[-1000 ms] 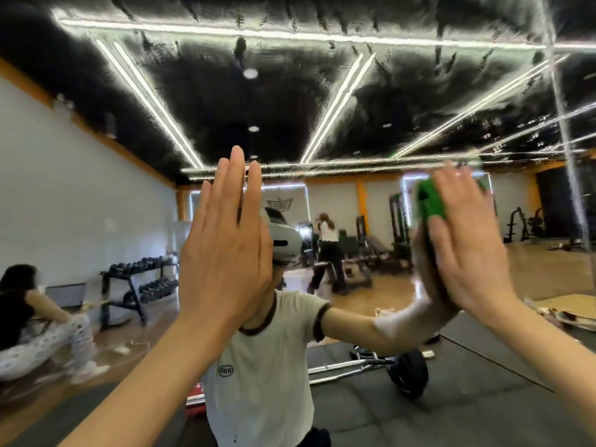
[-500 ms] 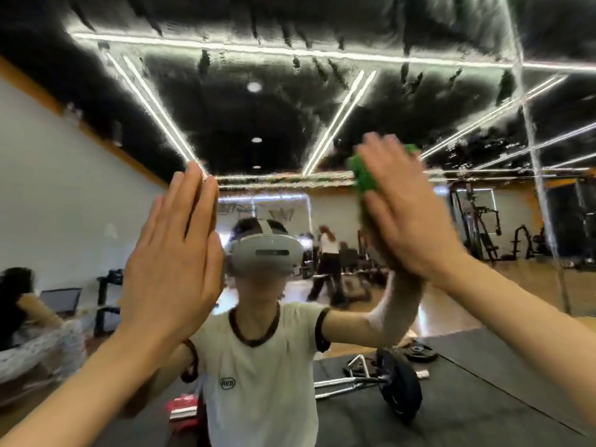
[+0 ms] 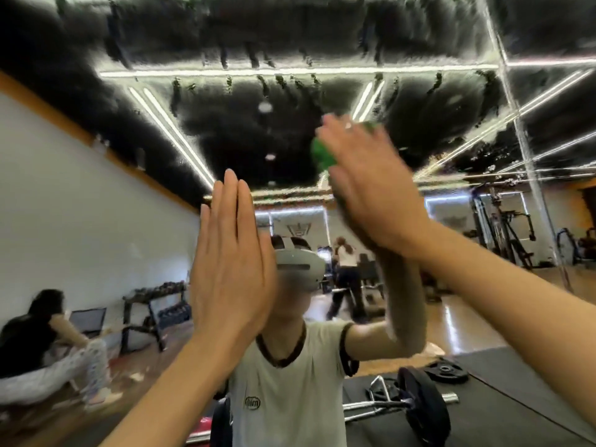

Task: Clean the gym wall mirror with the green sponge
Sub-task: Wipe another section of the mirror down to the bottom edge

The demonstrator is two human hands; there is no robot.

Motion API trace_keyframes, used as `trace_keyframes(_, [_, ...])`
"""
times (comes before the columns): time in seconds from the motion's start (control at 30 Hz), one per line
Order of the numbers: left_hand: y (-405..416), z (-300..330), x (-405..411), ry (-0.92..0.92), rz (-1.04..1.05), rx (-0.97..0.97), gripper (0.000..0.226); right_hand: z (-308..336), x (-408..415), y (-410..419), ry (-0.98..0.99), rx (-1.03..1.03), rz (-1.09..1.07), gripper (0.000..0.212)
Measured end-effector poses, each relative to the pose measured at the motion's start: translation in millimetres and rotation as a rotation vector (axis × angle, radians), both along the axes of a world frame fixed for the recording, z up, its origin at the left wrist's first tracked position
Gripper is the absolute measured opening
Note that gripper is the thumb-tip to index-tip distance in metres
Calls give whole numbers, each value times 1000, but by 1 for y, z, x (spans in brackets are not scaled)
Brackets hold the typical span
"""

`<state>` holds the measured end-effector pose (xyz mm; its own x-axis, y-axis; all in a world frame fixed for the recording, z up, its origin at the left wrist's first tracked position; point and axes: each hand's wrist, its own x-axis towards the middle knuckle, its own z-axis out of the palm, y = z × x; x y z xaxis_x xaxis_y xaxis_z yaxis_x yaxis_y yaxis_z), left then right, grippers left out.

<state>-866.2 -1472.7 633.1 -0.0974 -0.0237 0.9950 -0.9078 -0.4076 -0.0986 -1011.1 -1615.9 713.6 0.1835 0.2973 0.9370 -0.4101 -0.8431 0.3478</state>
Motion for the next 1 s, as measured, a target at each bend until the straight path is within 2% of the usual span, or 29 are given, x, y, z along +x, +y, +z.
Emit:
trace_keyframes(0.13, [-2,0,1,-20,29,-4,62,2,-45,-38,-367,387,-24,52])
trace_keyframes(0.2, [-2,0,1,-13,48,-3,62,1,-22,-14,-411,417,-51,52])
trace_keyframes(0.27, [-1,0,0,-14,54,-9,61,-3,21,23,-294,227,-57,52])
trace_keyframes(0.37, [-2,1,-1,-11,21,-23,61,-8,68,61,5,-132,-64,50])
trace_keyframes(0.43, [-2,1,-1,-9,23,-25,61,3,52,52,73,-180,-33,51])
trace_keyframes(0.5, [-2,0,0,-18,46,-18,61,12,16,24,7,-39,28,49])
trace_keyframes(0.63, [-1,-2,-1,-8,15,-4,60,6,-63,-51,-333,360,-26,47])
trace_keyframes(0.73, [-2,-1,-2,-6,0,-11,61,1,-51,-43,-418,449,-53,53])
trace_keyframes(0.8, [-2,-2,-2,8,4,-6,61,-15,-24,-16,-360,357,-20,53])
trace_keyframes(0.9, [0,-1,-4,32,2,2,61,-67,14,13,-80,48,-16,52])
trace_keyframes(0.97, [2,-1,-7,39,2,15,63,-89,8,8,69,-117,-40,53])
trace_keyframes(1.0, [3,-1,-8,37,-4,20,63,-87,-7,-3,79,-110,-23,52])
